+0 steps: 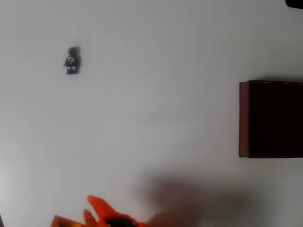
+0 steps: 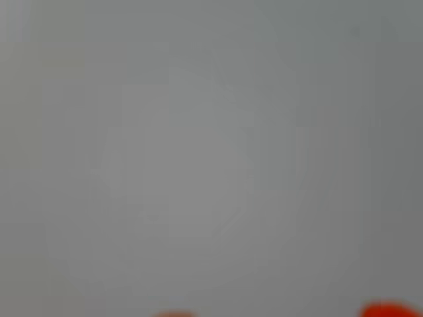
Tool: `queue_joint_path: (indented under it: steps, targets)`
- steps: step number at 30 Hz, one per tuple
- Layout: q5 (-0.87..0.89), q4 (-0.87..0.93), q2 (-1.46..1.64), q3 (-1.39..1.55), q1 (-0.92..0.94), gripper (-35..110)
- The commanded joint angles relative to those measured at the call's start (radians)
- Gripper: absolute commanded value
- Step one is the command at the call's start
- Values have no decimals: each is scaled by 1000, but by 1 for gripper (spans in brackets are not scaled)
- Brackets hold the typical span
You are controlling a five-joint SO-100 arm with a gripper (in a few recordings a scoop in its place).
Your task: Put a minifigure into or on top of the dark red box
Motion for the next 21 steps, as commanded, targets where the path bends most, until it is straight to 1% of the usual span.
queue_joint_path:
  steps: [1, 5, 8, 10, 11, 12, 13, 16, 21]
  targets:
    - [261, 9, 9, -57, 72, 17]
    - [526, -100, 6, -11, 63, 15]
    - [719, -247, -14, 92, 26, 17]
    - [838, -341, -109, 120, -5, 18]
    - [870, -393, -198, 107, -9, 18]
    - [865, -446, -307, 74, 3, 18]
    - [893, -468, -431, 18, 8, 19]
    - [934, -443, -779, -213, 38, 20]
    - [969, -419, -1126, -474, 107, 21]
